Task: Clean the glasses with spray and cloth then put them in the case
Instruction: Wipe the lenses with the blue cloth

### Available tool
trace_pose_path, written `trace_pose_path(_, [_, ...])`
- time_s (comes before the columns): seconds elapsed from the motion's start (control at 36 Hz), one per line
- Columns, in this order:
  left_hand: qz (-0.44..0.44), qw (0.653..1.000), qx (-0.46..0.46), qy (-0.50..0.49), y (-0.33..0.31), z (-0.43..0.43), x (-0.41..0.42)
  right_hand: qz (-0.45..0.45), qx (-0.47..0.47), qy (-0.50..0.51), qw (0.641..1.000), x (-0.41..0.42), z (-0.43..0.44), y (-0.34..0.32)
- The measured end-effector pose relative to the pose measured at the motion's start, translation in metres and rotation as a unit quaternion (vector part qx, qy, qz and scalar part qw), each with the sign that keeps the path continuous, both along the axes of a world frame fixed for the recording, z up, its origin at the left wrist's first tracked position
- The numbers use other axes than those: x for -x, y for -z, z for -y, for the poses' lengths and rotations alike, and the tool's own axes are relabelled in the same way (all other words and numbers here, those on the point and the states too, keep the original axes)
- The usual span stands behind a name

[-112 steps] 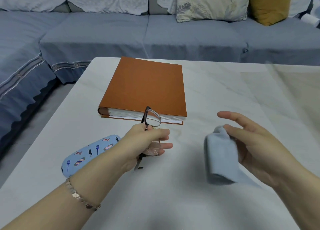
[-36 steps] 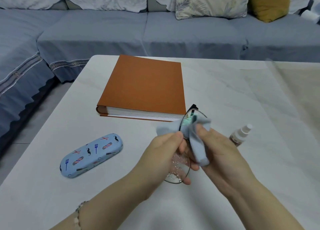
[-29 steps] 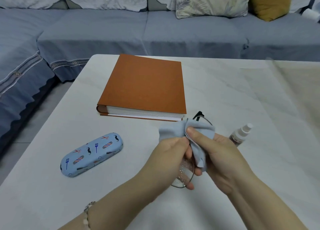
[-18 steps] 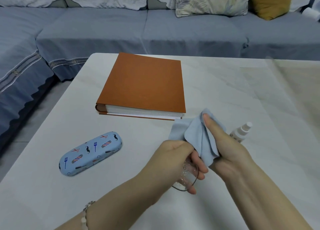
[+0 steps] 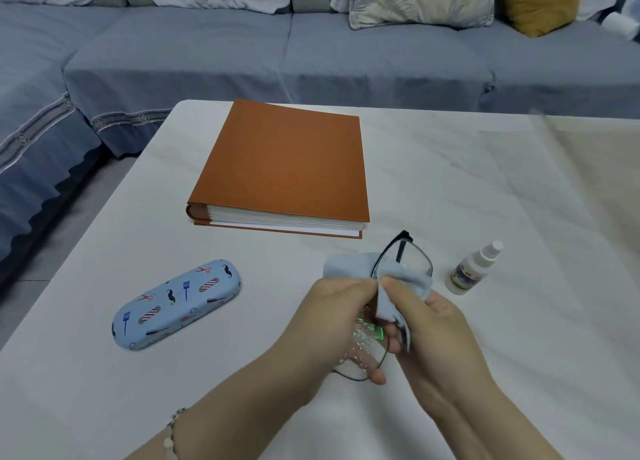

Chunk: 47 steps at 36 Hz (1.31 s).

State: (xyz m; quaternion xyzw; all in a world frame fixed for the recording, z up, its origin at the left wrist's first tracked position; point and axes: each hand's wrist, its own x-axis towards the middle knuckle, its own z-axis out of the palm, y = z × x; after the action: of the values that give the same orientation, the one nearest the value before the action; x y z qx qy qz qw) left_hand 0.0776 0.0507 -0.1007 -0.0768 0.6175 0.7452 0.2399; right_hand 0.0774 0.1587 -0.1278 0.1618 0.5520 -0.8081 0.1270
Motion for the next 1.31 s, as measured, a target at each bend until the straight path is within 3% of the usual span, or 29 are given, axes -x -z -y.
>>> trace_pose_path(0.19, [0.001, 1.000, 0.020, 0.020, 0.003, 0.000, -0.004, 0.070, 0.051, -0.019, 0.996, 0.025, -0.007, 0.002])
trace_pose_path(0.33, [0.011, 1.000, 0.018, 0.022, 0.004, 0.001, -0.009, 0.050, 0.066, 0.075, 0.994, 0.026, 0.001, 0.008])
trace_pose_path(0.56, [-0.003, 1.000, 0.026, 0.011, 0.000, 0.004, -0.010, -0.001, -0.055, 0.112, 0.992, 0.012, 0.005, -0.004])
trace_pose_path(0.86, [-0.074, 0.997, -0.002, 0.005, -0.011, 0.011, -0.002, -0.071, -0.051, -0.020, 0.996, 0.001, 0.013, -0.008])
trace_pose_path(1.0, [-0.065, 0.997, -0.031, 0.022, -0.016, 0.018, -0.002, -0.112, -0.044, -0.076, 0.990, 0.000, 0.001, -0.013])
trace_pose_path(1.31, [-0.033, 0.998, -0.044, 0.040, -0.014, 0.025, -0.008, -0.097, -0.025, -0.113, 0.989, 0.007, -0.026, -0.012])
